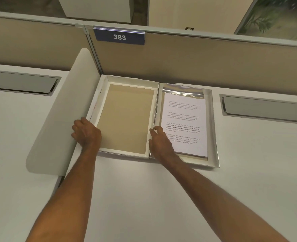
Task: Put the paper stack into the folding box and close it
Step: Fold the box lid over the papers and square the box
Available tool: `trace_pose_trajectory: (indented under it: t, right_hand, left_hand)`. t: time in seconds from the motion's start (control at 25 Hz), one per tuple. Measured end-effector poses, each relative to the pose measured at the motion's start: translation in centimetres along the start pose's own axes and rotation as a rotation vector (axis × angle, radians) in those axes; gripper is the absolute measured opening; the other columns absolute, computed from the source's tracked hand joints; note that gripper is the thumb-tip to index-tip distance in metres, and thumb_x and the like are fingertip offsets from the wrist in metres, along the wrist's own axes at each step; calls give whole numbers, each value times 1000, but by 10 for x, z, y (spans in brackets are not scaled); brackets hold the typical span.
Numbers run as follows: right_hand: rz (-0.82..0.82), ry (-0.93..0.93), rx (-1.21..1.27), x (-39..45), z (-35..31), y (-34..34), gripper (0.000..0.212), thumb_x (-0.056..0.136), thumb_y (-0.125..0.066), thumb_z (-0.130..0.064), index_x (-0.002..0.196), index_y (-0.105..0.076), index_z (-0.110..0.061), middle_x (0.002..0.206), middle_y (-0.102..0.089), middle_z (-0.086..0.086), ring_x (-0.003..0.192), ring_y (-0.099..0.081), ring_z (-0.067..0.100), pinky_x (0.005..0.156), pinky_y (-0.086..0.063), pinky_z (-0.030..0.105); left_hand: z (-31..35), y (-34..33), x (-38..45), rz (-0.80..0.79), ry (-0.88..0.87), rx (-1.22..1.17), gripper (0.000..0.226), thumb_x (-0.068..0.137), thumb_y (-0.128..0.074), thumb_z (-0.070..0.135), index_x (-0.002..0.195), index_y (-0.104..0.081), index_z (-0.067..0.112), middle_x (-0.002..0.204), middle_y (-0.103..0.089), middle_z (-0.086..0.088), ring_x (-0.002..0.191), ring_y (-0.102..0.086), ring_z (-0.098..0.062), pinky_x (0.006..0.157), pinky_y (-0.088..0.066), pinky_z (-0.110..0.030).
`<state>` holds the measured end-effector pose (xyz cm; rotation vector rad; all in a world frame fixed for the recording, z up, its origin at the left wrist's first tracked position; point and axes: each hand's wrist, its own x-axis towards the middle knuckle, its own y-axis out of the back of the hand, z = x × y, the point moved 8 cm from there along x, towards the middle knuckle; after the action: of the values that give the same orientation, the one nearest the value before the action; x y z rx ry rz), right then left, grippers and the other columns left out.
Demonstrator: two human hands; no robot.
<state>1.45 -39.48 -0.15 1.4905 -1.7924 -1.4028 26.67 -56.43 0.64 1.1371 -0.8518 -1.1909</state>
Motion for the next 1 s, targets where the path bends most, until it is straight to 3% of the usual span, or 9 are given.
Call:
trace_pose_trajectory:
  t: [0.2, 0.36, 0.56, 0.68, 0.84, 1.0]
  right_hand:
    - [-29, -11, 15, 3, 3, 2, 51, 102, -49, -7, 152, -44, -7, 162, -33, 7, 119, -63, 38, 88, -55, 46]
    - [-54, 1, 37, 3, 7, 1, 51, 103, -50, -11, 153, -43, -9, 162, -31, 5, 118, -63, 36, 89, -55, 46]
    - [-77, 45, 53, 0, 6, -2, 55, 104, -52, -14, 156, -39, -8, 166, -25, 4, 119, -63, 35, 89, -57, 45]
    - [-111, 59, 70, 1, 6, -2, 56, 104, -52, -17, 157, -38, -6, 167, -22, 7, 122, -62, 36, 94, -56, 45]
    - [-145, 50, 204, 1, 10, 6, 50, 103, -54, -14, 151, -47, 1, 166, -29, 16, 130, -59, 35, 110, -45, 38]
    - [-137, -8, 326, -8, 17, 15, 54, 105, -55, -14, 156, -43, -2, 164, -37, 15, 153, -36, 26, 124, -26, 30]
  left_hand:
    - [-9, 2, 13, -83, 21, -45, 35, 93, -55, -5, 125, -68, -1, 127, -63, -25, 115, -63, -48, 95, -52, -52]
    - [-7, 9, 10, -120, 85, -99, 38, 98, -48, 5, 134, -60, 10, 132, -65, -22, 120, -62, -46, 98, -48, -49]
    - [2, 30, 13, -196, 93, -137, 32, 100, -47, 18, 129, -55, 6, 131, -64, -24, 119, -61, -47, 97, -47, -49]
    - [10, 60, 18, -149, 41, -220, 31, 96, -52, 24, 117, -65, 6, 124, -68, -22, 113, -63, -47, 87, -49, -45]
    - [29, 99, 11, -121, -51, -392, 25, 91, -61, 34, 75, -61, 15, 95, -69, -9, 101, -66, -41, 79, -46, -36]
    - [51, 121, -6, -160, -73, -595, 26, 80, -70, 46, 80, -63, 21, 91, -67, 0, 89, -64, -28, 84, -54, -38]
